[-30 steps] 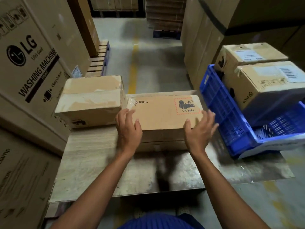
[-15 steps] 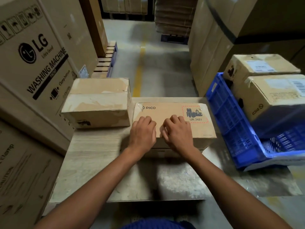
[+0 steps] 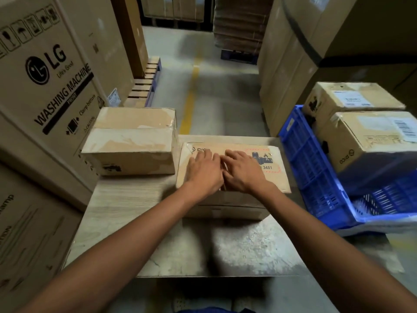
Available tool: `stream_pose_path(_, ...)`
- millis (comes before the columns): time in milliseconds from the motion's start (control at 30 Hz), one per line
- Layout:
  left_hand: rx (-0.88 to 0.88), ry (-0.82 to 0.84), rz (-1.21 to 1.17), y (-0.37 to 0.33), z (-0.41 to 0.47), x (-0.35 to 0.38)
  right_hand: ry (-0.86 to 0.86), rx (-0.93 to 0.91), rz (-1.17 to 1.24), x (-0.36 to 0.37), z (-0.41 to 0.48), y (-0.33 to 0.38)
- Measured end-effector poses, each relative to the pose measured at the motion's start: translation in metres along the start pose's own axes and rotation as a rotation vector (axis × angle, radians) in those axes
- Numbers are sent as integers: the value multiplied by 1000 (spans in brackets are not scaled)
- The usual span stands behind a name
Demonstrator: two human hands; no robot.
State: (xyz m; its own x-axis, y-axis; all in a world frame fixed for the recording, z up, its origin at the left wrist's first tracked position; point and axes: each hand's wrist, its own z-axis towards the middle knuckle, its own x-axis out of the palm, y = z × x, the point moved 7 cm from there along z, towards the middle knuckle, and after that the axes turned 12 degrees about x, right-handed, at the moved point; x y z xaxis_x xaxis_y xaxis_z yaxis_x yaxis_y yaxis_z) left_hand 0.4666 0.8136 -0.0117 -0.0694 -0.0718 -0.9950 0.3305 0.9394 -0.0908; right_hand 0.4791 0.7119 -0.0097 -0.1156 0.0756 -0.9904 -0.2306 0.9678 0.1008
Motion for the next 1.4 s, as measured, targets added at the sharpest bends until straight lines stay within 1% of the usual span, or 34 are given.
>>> stream_pose_path(67,70,24,-91,-18,9,5,-28,35,-16,-5,-3,-12)
stream_pose_path(133,136,20,-123,-36,16,12,-73,160,-35,-3,-9,-38)
stream_pose_path(200,125,-3,-130,-47,18,19,-51,256,-22,7,-17,-61)
stream_pose_path(400,63,-32,-94,-49,24,22,31,192,-21,15,-13,-70)
stream_pose_path(467,124,-127,-91,-52,21,14,52,159,-40,9,-9,-70)
stream_pose_path(500,199,-222,-113,-56,16,9,42,148,-44,4,-10,-70)
stream_pose_path(567,337,-448,-105,-63,0,2,-57,150,-35,-6,-18,-70)
stream_pose_path(600,358,-510,-86,-64,-7,2,-123,158,-25,-10,-24,-70)
stream_pose_path(633,358,-525,-73,-65,-11,2,-184,169,-11,-10,-30,-70)
stream_pose_path(700,326,-501,-73,-68,-13,5,-272,171,64,-3,-42,-71)
stream_pose_path(767,273,-467,-117,-72,-14,11,-333,131,138,6,-48,-71)
stream_pose_path(933,202,-491,-191,-69,-14,9,-293,-10,82,14,-46,-72)
stream_pose_path(1000,185,-455,-194,-70,-17,12,-328,-24,153,15,-53,-79)
stream_pose_path(1033,167,-402,-148,-72,-18,17,-342,-17,185,17,-56,-81)
stream_pose_path(1100,104,-249,-35,-78,-21,27,-337,19,204,21,-60,-81)
stream_pose_path(1167,53,-137,-26,-79,-18,30,-291,44,220,21,-59,-80)
stream_pose_path(1233,44,-89,-40,-81,-15,29,-245,46,232,18,-59,-80)
stream_pose_path(1300,10,-52,-42,-76,-14,29,-212,108,230,15,-59,-85)
stream_pose_path(1333,-49,-41,-67,-68,-13,28,-185,177,231,15,-57,-91)
stream_pose_path(1400,-242,-59,-129,-40,-13,25,-99,337,283,14,-52,-104)
